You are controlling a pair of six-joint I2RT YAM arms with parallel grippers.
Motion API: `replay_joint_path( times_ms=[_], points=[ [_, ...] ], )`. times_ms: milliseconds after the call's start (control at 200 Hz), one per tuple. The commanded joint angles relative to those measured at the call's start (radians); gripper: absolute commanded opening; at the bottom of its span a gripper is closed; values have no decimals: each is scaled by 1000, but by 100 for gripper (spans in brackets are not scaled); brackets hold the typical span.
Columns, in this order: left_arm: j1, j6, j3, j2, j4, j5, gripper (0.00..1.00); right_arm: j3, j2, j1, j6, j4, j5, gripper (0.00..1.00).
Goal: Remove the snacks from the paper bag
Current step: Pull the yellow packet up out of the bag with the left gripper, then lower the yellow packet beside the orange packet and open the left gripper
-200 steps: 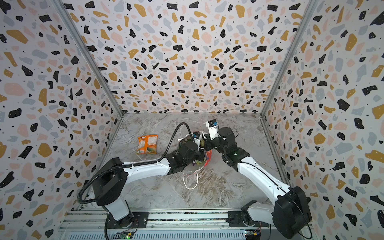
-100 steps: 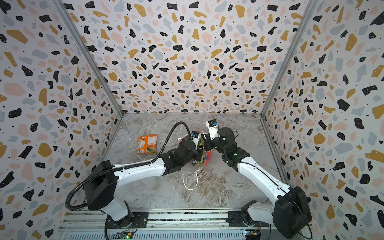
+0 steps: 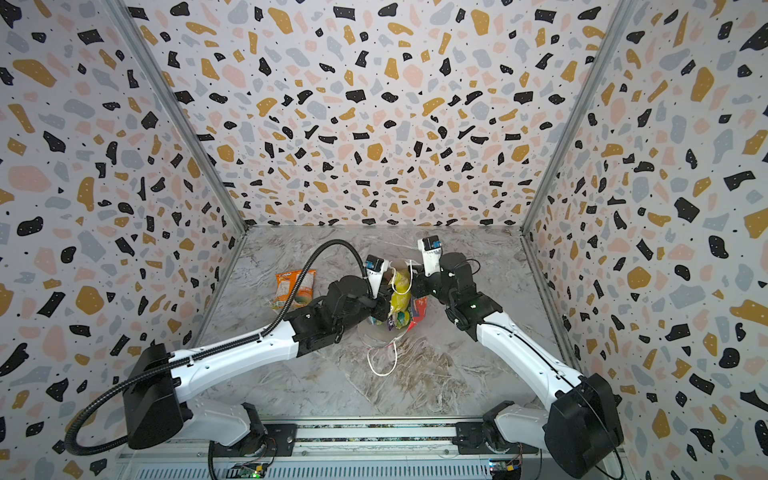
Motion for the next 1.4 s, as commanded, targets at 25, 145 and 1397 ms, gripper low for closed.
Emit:
replay_joint_path(
  times_ms=[25,145,1397],
  points=[
    [-1,105,-30,-106,-21,-3,9,95,-5,-13,49,51,11,0],
    [0,183,-57,-183,-52,-31,7,132,29,-24,60,22,12,0],
    [428,86,128,133,-264,-261,0,107,4,-70,73,47,-12,0]
  ],
)
